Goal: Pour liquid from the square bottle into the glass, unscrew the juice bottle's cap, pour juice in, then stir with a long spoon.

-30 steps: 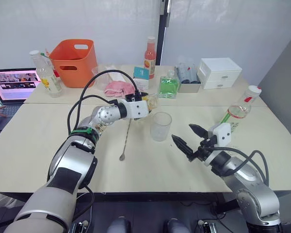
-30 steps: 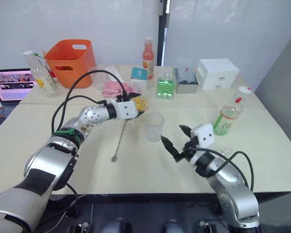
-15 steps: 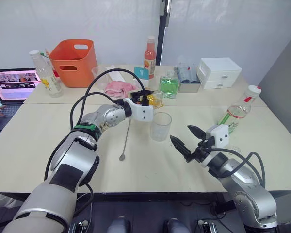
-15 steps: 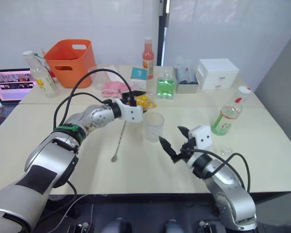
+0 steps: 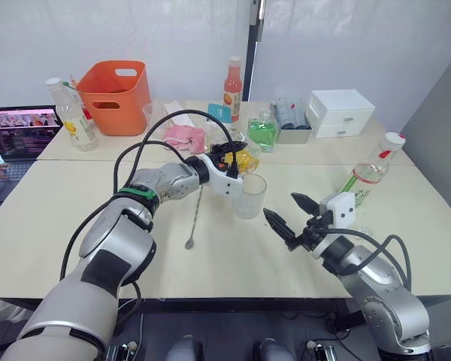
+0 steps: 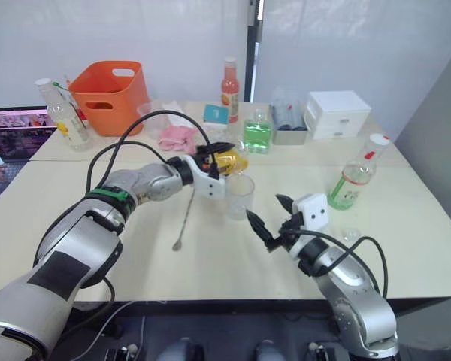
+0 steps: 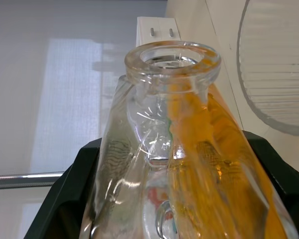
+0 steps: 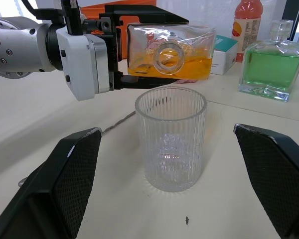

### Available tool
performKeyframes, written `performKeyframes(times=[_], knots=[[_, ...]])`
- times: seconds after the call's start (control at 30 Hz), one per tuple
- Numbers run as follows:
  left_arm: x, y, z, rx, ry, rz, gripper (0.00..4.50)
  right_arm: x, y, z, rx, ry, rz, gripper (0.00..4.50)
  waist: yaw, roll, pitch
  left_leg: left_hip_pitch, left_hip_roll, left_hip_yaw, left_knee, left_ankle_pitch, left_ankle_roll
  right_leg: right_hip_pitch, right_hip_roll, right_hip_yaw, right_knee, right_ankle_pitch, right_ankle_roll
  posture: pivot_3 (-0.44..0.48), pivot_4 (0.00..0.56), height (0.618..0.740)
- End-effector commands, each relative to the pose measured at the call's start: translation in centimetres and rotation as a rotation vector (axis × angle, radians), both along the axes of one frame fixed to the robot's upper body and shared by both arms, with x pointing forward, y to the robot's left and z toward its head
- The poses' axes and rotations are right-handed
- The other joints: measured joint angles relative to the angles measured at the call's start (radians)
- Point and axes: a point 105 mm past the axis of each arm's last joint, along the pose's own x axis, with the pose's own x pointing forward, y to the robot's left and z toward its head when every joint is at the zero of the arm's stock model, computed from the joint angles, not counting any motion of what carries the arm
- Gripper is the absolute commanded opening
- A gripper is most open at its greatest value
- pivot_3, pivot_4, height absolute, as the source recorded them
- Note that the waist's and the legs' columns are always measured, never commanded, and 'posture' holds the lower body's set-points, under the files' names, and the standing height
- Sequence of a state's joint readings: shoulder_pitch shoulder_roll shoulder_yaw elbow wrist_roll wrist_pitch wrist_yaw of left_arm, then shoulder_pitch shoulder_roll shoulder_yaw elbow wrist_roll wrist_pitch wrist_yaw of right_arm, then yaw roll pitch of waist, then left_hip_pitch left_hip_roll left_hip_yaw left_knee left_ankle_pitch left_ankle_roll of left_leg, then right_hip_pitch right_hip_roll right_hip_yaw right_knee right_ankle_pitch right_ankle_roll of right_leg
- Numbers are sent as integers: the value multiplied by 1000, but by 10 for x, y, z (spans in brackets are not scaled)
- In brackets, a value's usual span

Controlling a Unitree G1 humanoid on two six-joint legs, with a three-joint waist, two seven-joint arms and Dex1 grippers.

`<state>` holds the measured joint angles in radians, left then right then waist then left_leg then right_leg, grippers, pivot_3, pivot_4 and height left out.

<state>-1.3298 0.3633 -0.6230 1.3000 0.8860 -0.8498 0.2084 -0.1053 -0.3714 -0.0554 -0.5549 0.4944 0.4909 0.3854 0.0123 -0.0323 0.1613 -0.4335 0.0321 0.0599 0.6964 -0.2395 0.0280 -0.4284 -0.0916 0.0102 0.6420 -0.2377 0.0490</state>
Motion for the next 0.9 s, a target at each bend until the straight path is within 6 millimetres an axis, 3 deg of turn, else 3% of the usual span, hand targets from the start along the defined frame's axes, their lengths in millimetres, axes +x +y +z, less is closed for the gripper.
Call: performKeyframes(times=[0.03, 0.9], knots=[[-2, -8, 43, -57, -139, -36, 2818, -4, 1, 16, 19, -60, 5, 4500, 0, 0, 0, 0, 0, 0, 0, 0, 0, 0, 0, 0, 0, 0, 0, 0, 150, 715], [1, -8, 42, 54, -276, -25, 2818, -3, -1, 18, 38, -63, -1, 4500, 0, 0, 0, 0, 0, 0, 1, 0, 0, 0, 0, 0, 5, 0, 0, 0, 150, 715]])
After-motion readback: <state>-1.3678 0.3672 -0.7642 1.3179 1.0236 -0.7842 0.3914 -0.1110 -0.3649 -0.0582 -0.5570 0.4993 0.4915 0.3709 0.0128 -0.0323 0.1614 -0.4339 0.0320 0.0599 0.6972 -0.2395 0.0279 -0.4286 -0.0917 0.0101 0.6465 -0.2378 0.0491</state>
